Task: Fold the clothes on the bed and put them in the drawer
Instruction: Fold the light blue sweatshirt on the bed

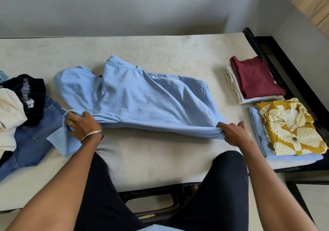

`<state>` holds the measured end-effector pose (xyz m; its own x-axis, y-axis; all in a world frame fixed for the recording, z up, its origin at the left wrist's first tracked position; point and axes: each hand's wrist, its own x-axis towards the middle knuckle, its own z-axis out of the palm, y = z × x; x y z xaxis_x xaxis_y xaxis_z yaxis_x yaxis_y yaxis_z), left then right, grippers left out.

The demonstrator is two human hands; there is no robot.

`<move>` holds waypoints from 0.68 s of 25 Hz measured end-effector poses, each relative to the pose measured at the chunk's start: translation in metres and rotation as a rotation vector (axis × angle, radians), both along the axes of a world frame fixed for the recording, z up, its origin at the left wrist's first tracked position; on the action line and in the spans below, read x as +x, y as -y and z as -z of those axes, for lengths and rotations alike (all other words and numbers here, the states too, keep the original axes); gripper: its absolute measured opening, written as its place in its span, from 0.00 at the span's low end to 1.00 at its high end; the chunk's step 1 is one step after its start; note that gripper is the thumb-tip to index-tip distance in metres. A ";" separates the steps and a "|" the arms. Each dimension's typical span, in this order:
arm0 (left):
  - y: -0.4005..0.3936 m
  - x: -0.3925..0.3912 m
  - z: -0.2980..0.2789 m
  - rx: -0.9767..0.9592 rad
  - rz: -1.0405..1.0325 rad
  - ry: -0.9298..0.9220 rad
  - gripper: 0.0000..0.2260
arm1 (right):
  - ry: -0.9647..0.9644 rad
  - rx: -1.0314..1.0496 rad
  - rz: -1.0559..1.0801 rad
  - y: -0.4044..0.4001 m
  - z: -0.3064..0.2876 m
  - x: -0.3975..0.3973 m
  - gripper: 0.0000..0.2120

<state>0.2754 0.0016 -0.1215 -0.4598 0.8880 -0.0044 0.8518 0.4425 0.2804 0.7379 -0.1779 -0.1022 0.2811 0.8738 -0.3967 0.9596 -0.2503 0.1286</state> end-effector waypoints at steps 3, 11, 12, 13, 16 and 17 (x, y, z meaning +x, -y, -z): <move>0.016 0.007 0.001 -0.008 0.004 -0.003 0.13 | 0.036 -0.402 0.065 -0.012 -0.011 -0.006 0.10; -0.047 0.030 -0.056 0.349 -0.090 0.594 0.13 | -0.112 0.080 0.447 -0.039 -0.020 0.003 0.17; -0.057 0.035 -0.059 0.297 0.057 0.512 0.16 | -0.138 0.255 0.558 -0.038 -0.019 -0.006 0.18; -0.061 0.041 -0.059 0.216 0.214 0.367 0.21 | -0.182 0.393 0.692 -0.035 -0.012 -0.017 0.18; -0.042 0.058 -0.032 0.111 0.312 0.147 0.21 | -0.457 0.572 1.244 -0.019 0.018 -0.065 0.19; -0.027 0.061 -0.015 0.049 0.234 0.155 0.17 | -0.602 0.593 1.480 -0.013 0.029 -0.080 0.20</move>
<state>0.3367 0.0288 -0.1064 -0.2391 0.9709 -0.0130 0.8746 0.2212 0.4314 0.6577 -0.1644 -0.1314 0.8719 0.0790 -0.4832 -0.2456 -0.7832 -0.5712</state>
